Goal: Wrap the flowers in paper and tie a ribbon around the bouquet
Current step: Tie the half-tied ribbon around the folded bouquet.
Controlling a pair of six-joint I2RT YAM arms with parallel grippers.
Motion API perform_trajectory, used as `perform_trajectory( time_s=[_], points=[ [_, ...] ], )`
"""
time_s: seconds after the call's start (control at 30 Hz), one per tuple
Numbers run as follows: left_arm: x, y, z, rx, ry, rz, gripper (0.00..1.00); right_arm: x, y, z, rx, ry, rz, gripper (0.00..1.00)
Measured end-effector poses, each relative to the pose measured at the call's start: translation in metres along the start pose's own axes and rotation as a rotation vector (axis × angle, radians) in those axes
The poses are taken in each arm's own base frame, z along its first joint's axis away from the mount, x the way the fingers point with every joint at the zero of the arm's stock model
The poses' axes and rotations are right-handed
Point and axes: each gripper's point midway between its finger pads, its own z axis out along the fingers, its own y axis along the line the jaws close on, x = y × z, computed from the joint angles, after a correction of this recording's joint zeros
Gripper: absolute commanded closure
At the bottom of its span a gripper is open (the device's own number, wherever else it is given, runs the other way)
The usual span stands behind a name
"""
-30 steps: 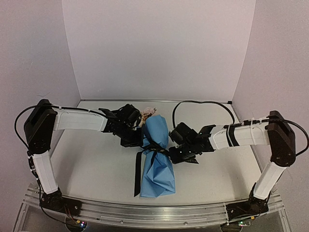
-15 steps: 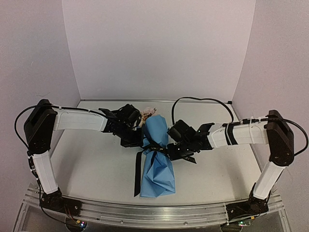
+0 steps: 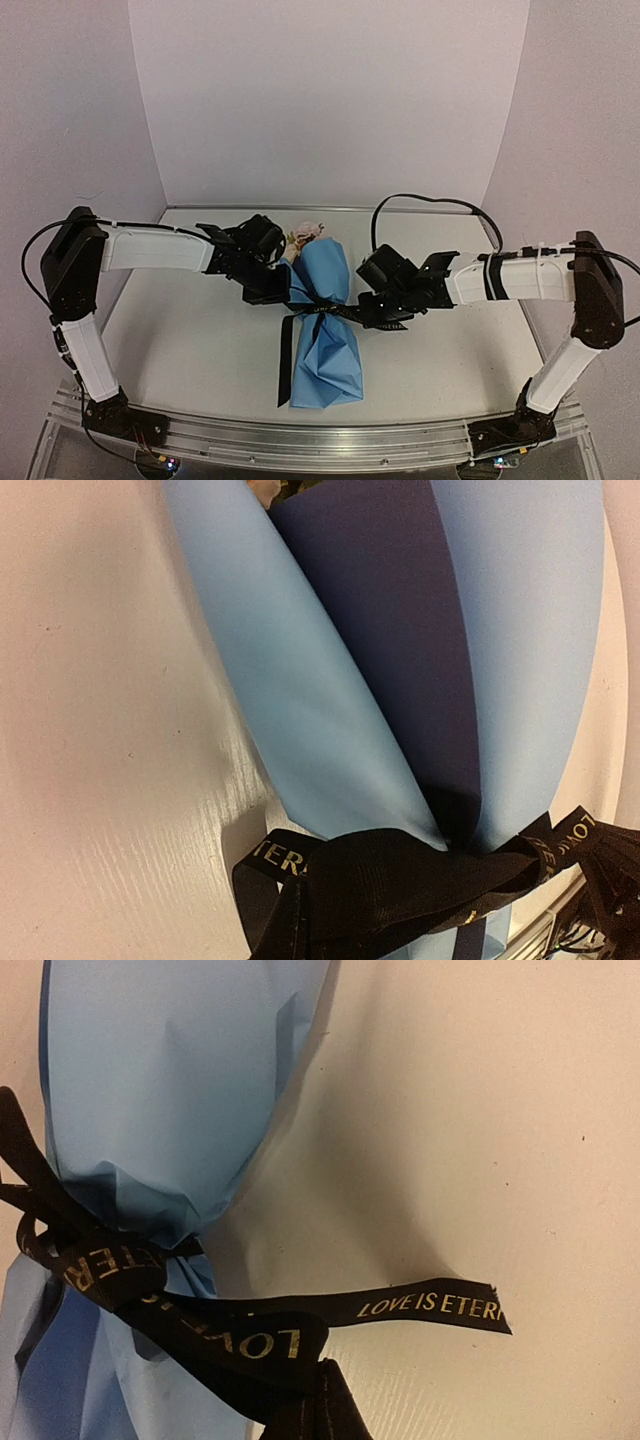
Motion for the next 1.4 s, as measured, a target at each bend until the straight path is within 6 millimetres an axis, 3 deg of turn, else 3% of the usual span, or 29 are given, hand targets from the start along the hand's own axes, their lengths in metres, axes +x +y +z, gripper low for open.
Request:
perform_trajectory(
  time_s=[0.43, 0.73, 1.4],
  points=[
    [0.005, 0.019, -0.003, -0.015, 0.007, -0.025, 1.00, 0.000, -0.025, 0.006, 0.055, 0.025, 0.077, 1.00],
    [0.004, 0.030, -0.011, 0.008, -0.007, -0.070, 1.00, 0.001, -0.027, 0.007, 0.057, 0.029, 0.102, 1.00],
    [0.007, 0.056, -0.009, 0.031, 0.006, -0.160, 1.00, 0.021, -0.038, 0.020, 0.087, 0.084, 0.135, 1.00]
  ],
)
